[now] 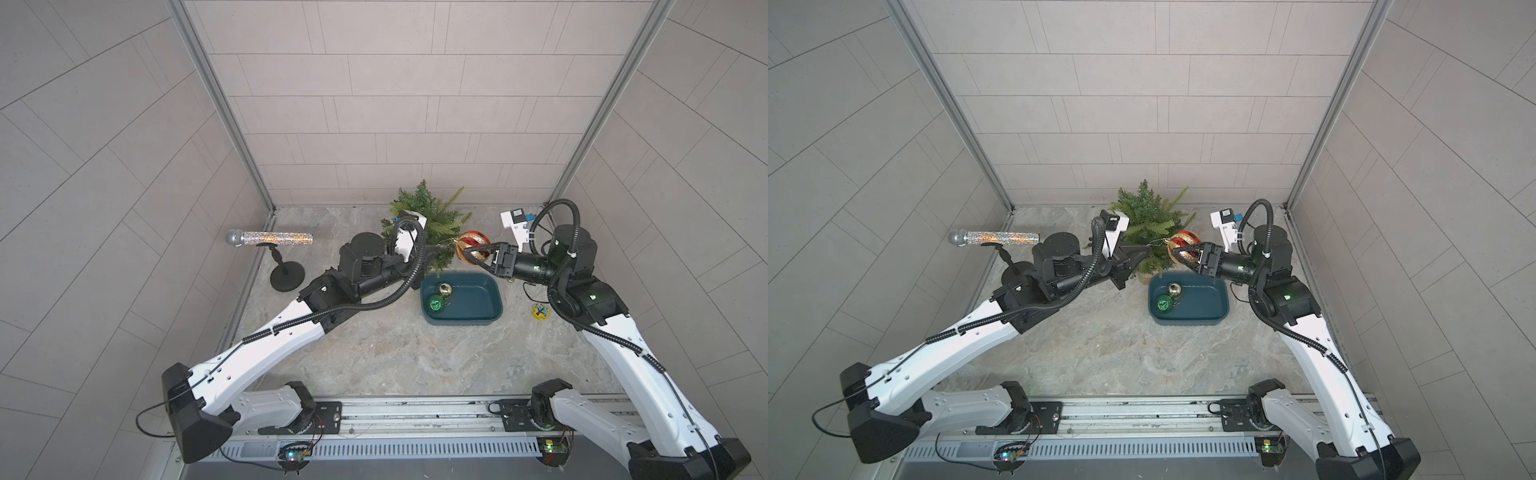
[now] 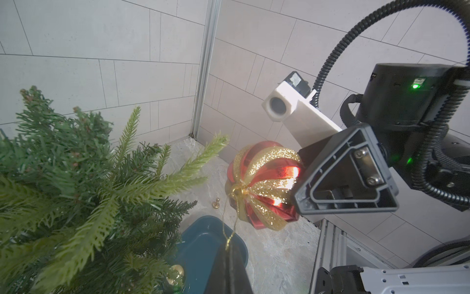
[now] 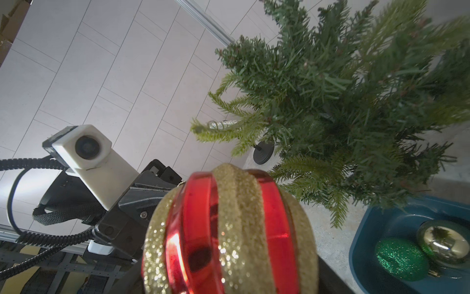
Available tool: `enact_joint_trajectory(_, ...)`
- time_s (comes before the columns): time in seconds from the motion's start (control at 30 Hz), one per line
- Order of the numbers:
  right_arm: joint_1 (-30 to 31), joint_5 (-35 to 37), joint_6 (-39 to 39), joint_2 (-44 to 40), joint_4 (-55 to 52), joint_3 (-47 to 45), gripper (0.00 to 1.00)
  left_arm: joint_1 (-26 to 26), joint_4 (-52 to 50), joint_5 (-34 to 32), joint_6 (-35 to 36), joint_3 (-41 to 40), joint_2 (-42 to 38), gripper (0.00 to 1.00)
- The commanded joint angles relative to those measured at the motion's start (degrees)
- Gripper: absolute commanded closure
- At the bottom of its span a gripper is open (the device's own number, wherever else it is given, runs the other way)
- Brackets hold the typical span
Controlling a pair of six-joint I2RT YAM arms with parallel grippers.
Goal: Decorate the small christmas tree with ornaments
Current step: Hang an ornament on the christmas tree.
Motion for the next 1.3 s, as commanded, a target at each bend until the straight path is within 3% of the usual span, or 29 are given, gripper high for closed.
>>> enact_joint_trajectory(0.0,-0.75,0.97,-0.33,-0.25,0.73,2.39,0.34,0.19,-0.53,-0.19,1.63,3.00,0.94,1.00)
enact_joint_trajectory(0.37,-2.41,2.69,-0.41,-0.01,0.94,4.21,0.34,-0.08,-2.80,1.02,2.99,9.64,5.96,1.00)
enact_joint_trajectory(1.27,-4.19,4.64,-0.51,-0.73,1.80,4.65,0.34,-1.81,-2.94,-1.75,6.02,14.27,9.92,1.00)
